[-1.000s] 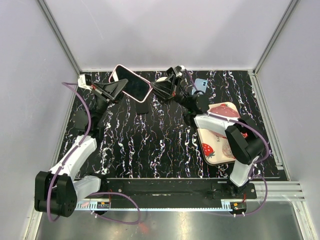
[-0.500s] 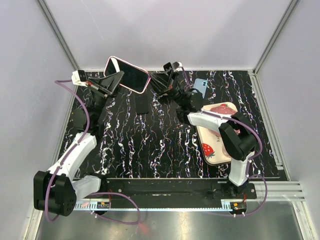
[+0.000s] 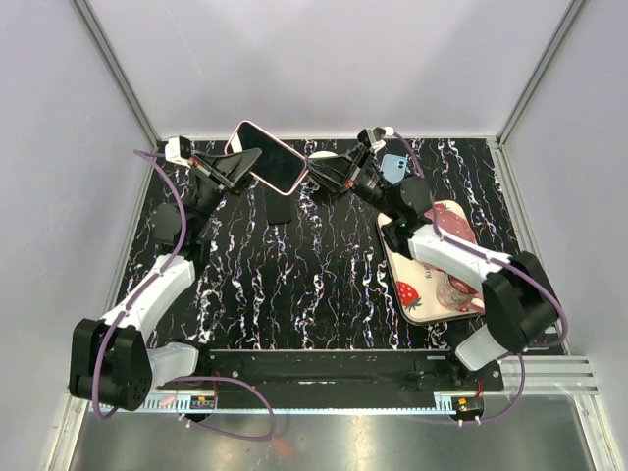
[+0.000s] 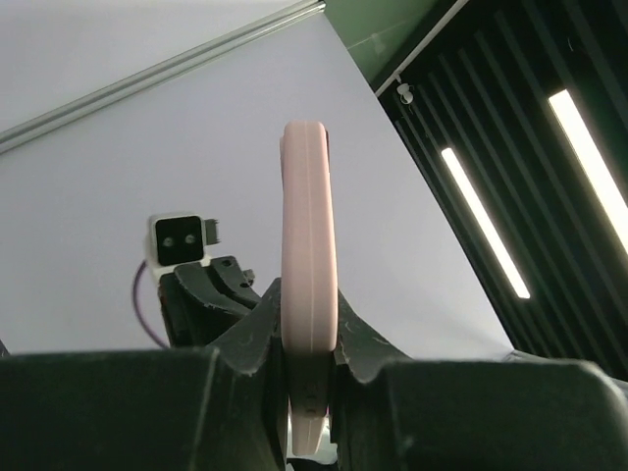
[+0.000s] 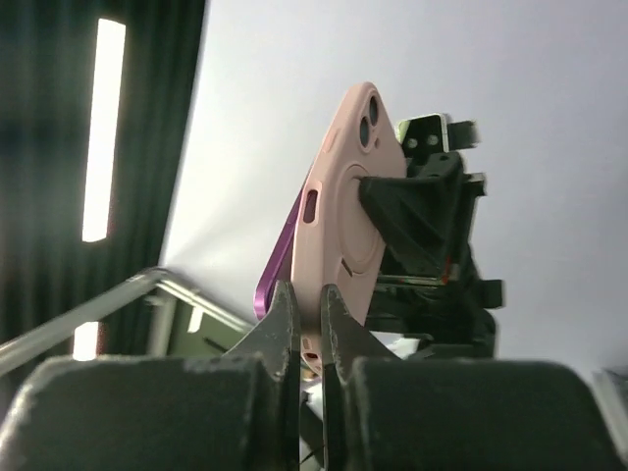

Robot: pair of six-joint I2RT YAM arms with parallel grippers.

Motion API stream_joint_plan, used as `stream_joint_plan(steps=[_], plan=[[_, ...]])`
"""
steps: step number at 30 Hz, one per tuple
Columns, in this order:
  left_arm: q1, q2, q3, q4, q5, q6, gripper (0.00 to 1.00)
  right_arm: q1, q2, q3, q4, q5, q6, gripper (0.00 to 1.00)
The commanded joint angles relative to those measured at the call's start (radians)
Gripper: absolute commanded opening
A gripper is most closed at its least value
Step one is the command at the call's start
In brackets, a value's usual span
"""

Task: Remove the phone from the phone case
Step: Remove the phone case from the phone.

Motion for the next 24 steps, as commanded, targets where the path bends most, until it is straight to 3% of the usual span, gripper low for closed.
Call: stream_joint_plan(steps=[1, 4, 7, 12, 15, 20, 22, 23, 24], plan=[[-0.085, -0.034, 0.046, 0.518, 0.199, -0.157, 0.0, 0.014, -0.005, -0.002, -0.678, -0.126, -0.419, 0.0], [-0.085, -0.024, 0.046, 0.494, 0.246, -0.162, 0.0, 0.01, -0.024, 0.003, -0.693, -0.215, -0.475, 0.08], [-0.09, -0.015, 0.025, 0.488, 0.286, -0.173, 0.0, 0.005, -0.026, 0.007, -0.692, -0.281, -0.507, 0.23], [-0.108, -0.027, -0.007, 0.436, 0.335, -0.133, 0.0, -0.004, -0.009, -0.002, -0.637, -0.341, -0.495, 0.29], [-0.13, -0.037, -0.02, 0.38, 0.361, -0.095, 0.0, -0.009, 0.019, -0.014, -0.526, -0.387, -0.428, 0.29], [-0.134, -0.03, -0.046, 0.386, 0.374, -0.087, 0.0, -0.01, 0.121, -0.068, -0.138, -0.435, -0.175, 0.28], [-0.138, -0.02, -0.06, 0.402, 0.383, -0.084, 0.0, -0.012, 0.157, -0.083, 0.02, -0.435, -0.077, 0.23], [-0.138, -0.02, -0.066, 0.402, 0.389, -0.078, 0.0, -0.01, 0.186, -0.088, 0.062, -0.433, -0.054, 0.12], [-0.138, -0.017, -0.079, 0.397, 0.398, -0.058, 0.0, -0.01, 0.197, -0.096, 0.096, -0.429, -0.031, 0.08]])
